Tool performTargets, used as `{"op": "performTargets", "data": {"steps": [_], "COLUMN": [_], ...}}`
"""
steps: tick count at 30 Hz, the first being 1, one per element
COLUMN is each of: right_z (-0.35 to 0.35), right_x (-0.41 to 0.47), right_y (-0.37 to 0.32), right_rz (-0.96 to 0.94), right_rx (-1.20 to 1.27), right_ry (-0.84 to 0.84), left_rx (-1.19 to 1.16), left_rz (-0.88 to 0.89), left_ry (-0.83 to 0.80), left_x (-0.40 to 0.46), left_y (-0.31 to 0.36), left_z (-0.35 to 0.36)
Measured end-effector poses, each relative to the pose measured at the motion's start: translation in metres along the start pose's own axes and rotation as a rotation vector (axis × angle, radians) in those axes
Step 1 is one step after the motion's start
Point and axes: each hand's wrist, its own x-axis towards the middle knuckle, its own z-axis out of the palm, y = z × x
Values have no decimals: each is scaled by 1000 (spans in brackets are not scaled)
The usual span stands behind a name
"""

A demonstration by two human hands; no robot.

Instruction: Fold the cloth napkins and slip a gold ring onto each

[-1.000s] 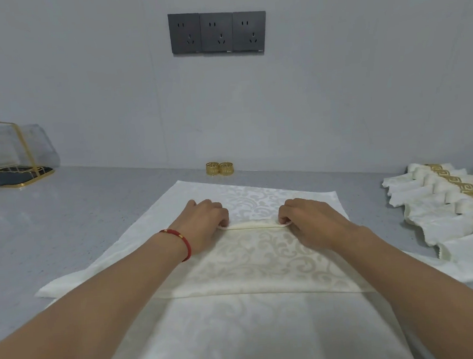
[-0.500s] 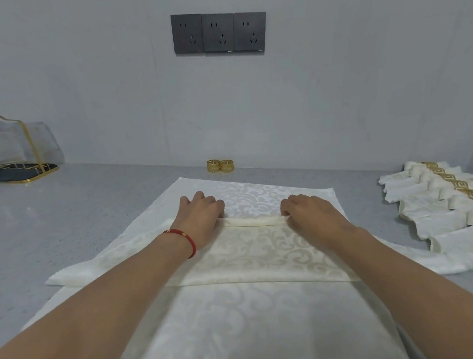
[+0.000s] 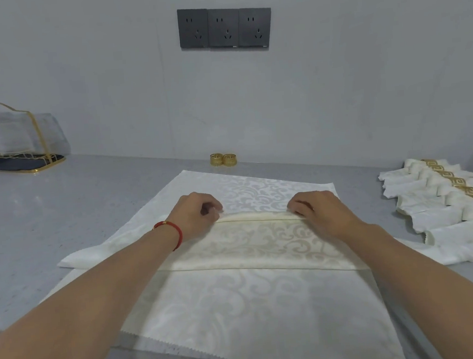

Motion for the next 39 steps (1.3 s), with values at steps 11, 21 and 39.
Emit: {"op": "performTargets", "data": {"steps": [11,21,39], "right_z": [6,-5,-8], "right_x": [-12,-28,-43], "right_y": [-19,-27,-35], "right_rz": [-343,-260,-301], "right_rx": [-736,-506,-569], "right_ry": [113,-73,-21], "left_rx": [682,314,919], "left_rz": [361,261,428], "left_ry": [-6,-60,32], "left_x": [1,-25,-34], "left_y": [0,-6,8], "left_z": [6,-8,-3]}}
